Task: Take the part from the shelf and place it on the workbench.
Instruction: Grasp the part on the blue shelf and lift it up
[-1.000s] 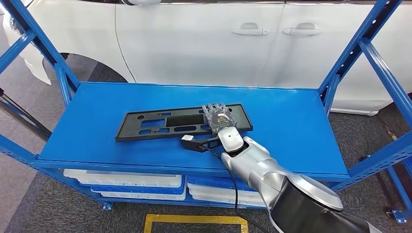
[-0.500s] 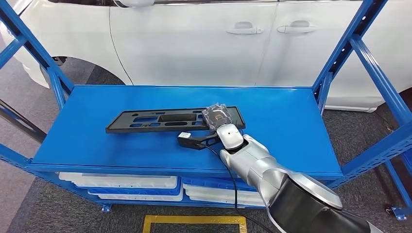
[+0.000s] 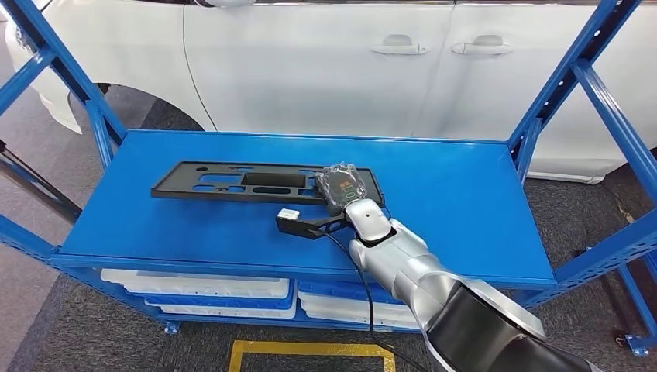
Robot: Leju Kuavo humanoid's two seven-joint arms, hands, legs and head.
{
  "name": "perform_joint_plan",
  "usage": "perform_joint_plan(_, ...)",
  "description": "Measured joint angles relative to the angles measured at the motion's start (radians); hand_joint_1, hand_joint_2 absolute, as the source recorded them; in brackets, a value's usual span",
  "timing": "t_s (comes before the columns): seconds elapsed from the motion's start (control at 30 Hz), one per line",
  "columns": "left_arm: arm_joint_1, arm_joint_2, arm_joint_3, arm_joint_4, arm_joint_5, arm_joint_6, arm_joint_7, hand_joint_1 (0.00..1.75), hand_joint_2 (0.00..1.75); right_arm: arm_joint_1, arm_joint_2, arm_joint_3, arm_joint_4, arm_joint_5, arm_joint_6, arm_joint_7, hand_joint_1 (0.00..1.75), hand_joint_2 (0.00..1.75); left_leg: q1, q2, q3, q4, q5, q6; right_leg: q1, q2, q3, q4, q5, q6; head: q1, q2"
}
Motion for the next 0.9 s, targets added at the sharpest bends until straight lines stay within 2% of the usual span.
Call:
perform_joint_plan(0.03, -0.002, -0.001, 0.005, 0.000, 0.001, 0.004, 0.003, 0.00, 1.75, 0.002, 0.005, -0.018, -0.012, -0.008, -0.034, -0.028, 1.75, 1.75, -0.001, 0.001, -0.004, 0.004, -0.003, -0.005, 0.002, 0.001, 0.008, -0.022, 0.003, -0.005, 0.000, 0.000)
perform_joint_plan(0.1, -0.006, -0.002, 0.015, 0.000, 0.001, 0.009, 0.007, 0.00, 1.75, 0.010, 0.013, -0.069, -0.056, -0.022, -0.090, -0.095, 1.75, 1.75, -0.001, 0.002, -0.007, 0.006, -0.004, -0.015, 0.004, 0.003, 0.005, -0.027, 0.000, -0.016, 0.000, 0.000)
perform_joint_plan(0.17, -0.008, -0.004, 0.025, 0.000, 0.002, 0.011, 0.000, 0.00, 1.75, 0.030, 0.014, -0.130, -0.128, -0.041, -0.105, -0.168, 1.75, 1.75, 0.002, 0.002, -0.013, 0.023, -0.021, -0.026, 0.002, 0.002, 0.009, -0.032, 0.001, -0.027, -0.001, 0.000)
perform_joint_plan(0.23, -0.009, -0.006, 0.037, 0.000, 0.004, 0.013, -0.021, 0.00, 1.75, 0.062, 0.013, -0.202, -0.226, -0.076, -0.104, -0.248, 1.75, 1.75, 0.005, 0.002, -0.052, 0.114, -0.075, -0.036, -0.001, -0.001, 0.012, -0.035, 0.002, -0.035, -0.003, 0.000)
perform_joint_plan(0.3, -0.008, -0.007, 0.048, 0.000, 0.006, 0.018, -0.044, 0.00, 1.75, 0.100, 0.010, -0.269, -0.331, -0.110, -0.095, -0.299, 1.75, 1.75, 0.007, 0.003, -0.118, 0.257, -0.136, -0.042, 0.000, -0.002, 0.012, -0.034, 0.001, -0.038, -0.004, 0.000)
perform_joint_plan(0.33, -0.008, -0.007, 0.053, 0.000, 0.007, 0.019, -0.051, 0.00, 1.75, 0.117, 0.006, -0.297, -0.379, -0.122, -0.090, -0.311, 1.75, 1.75, 0.007, 0.003, -0.141, 0.302, -0.145, -0.043, 0.000, -0.002, 0.013, -0.034, 0.000, -0.038, -0.004, 0.000)
perform_joint_plan(0.37, -0.006, -0.007, 0.058, 0.000, 0.009, 0.019, -0.057, 0.00, 1.75, 0.135, 0.002, -0.320, -0.421, -0.134, -0.088, -0.318, 1.75, 1.75, 0.007, 0.003, -0.148, 0.311, -0.135, -0.042, 0.000, -0.002, 0.014, -0.034, -0.001, -0.038, -0.004, 0.000)
perform_joint_plan(0.4, -0.005, -0.007, 0.062, 0.000, 0.011, 0.018, -0.063, 0.00, 1.75, 0.152, -0.003, -0.341, -0.461, -0.149, -0.088, -0.327, 1.75, 1.75, 0.007, 0.003, -0.132, 0.272, -0.105, -0.040, 0.000, -0.001, 0.015, -0.033, -0.002, -0.037, -0.004, 0.000)
perform_joint_plan(0.47, -0.003, -0.007, 0.073, 0.000, 0.019, 0.018, -0.078, 0.00, 1.75, 0.187, -0.016, -0.383, -0.542, -0.211, -0.091, -0.361, 1.75, 1.75, 0.007, 0.002, -0.065, 0.127, -0.033, -0.032, 0.000, 0.001, 0.020, -0.033, -0.005, -0.033, -0.004, 0.000)
perform_joint_plan(0.5, -0.003, -0.007, 0.079, 0.000, 0.024, 0.019, -0.085, 0.00, 1.75, 0.204, -0.024, -0.403, -0.586, -0.262, -0.083, -0.385, 1.75, 1.75, 0.004, 0.002, -0.035, 0.064, -0.011, -0.028, 0.002, 0.002, 0.020, -0.033, -0.005, -0.030, -0.004, 0.000)
perform_joint_plan(0.53, -0.001, -0.007, 0.086, 0.000, 0.032, 0.014, -0.097, 0.00, 1.75, 0.224, -0.035, -0.424, -0.635, -0.342, -0.056, -0.418, 1.75, 1.75, 0.002, 0.001, -0.018, 0.028, -0.002, -0.023, 0.003, 0.002, 0.019, -0.034, -0.005, -0.025, -0.003, 0.000)
perform_joint_plan(0.6, 0.007, -0.007, 0.103, 0.000, 0.053, -0.013, -0.135, 0.00, 1.75, 0.275, -0.065, -0.467, -0.741, -0.580, 0.069, -0.494, 1.75, 1.75, -0.003, -0.002, -0.009, 0.007, -0.004, -0.015, 0.005, 0.001, 0.019, -0.037, -0.004, -0.013, -0.003, 0.000)
perform_joint_plan(0.67, 0.020, -0.007, 0.123, 0.000, 0.070, -0.054, -0.173, 0.00, 1.75, 0.347, -0.096, -0.507, -0.861, -0.861, 0.255, -0.557, 1.75, 1.75, 0.002, -0.003, -0.004, -0.001, 0.000, -0.002, 0.005, 0.000, 0.021, -0.034, -0.012, -0.001, -0.002, 0.000)
perform_joint_plan(0.73, 0.030, -0.005, 0.137, 0.000, 0.076, -0.092, -0.188, 0.00, 1.75, 0.418, -0.127, -0.535, -0.980, -1.062, 0.409, -0.581, 1.75, 1.75, 0.006, -0.002, 0.001, -0.010, 0.003, 0.011, 0.005, 0.000, -0.005, 0.027, -0.054, 0.008, -0.001, 0.000)
perform_joint_plan(0.8, 0.037, -0.003, 0.149, 0.000, 0.078, -0.117, -0.193, 0.00, 1.75, 0.475, -0.156, -0.554, -1.070, -1.142, 0.477, -0.582, 1.75, 1.75, 0.004, -0.001, 0.002, -0.011, 0.002, 0.018, 0.004, 0.000, -0.070, 0.165, -0.120, 0.012, -0.001, 0.000)
perform_joint_plan(0.83, 0.039, -0.003, 0.154, 0.000, 0.079, -0.121, -0.194, 0.00, 1.75, 0.498, -0.167, -0.560, -1.101, -1.152, 0.486, -0.581, 1.75, 1.75, 0.003, -0.001, 0.002, -0.010, 0.002, 0.019, 0.004, 0.000, -0.101, 0.225, -0.140, 0.013, -0.001, 0.000)
perform_joint_plan(0.87, 0.041, -0.003, 0.158, 0.000, 0.079, -0.124, -0.194, 0.00, 1.75, 0.519, -0.177, -0.565, -1.127, -1.155, 0.489, -0.581, 1.75, 1.75, 0.002, 0.000, 0.002, -0.009, 0.001, 0.020, 0.003, 0.000, -0.117, 0.255, -0.142, 0.014, -0.001, 0.000)
perform_joint_plan(0.9, 0.042, -0.003, 0.160, 0.000, 0.079, -0.125, -0.194, 0.00, 1.75, 0.534, -0.184, -0.567, -1.149, -1.156, 0.491, -0.580, 1.75, 1.75, 0.002, 0.000, 0.002, -0.007, 0.000, 0.019, 0.003, 0.000, -0.112, 0.242, -0.124, 0.013, -0.001, 0.000)
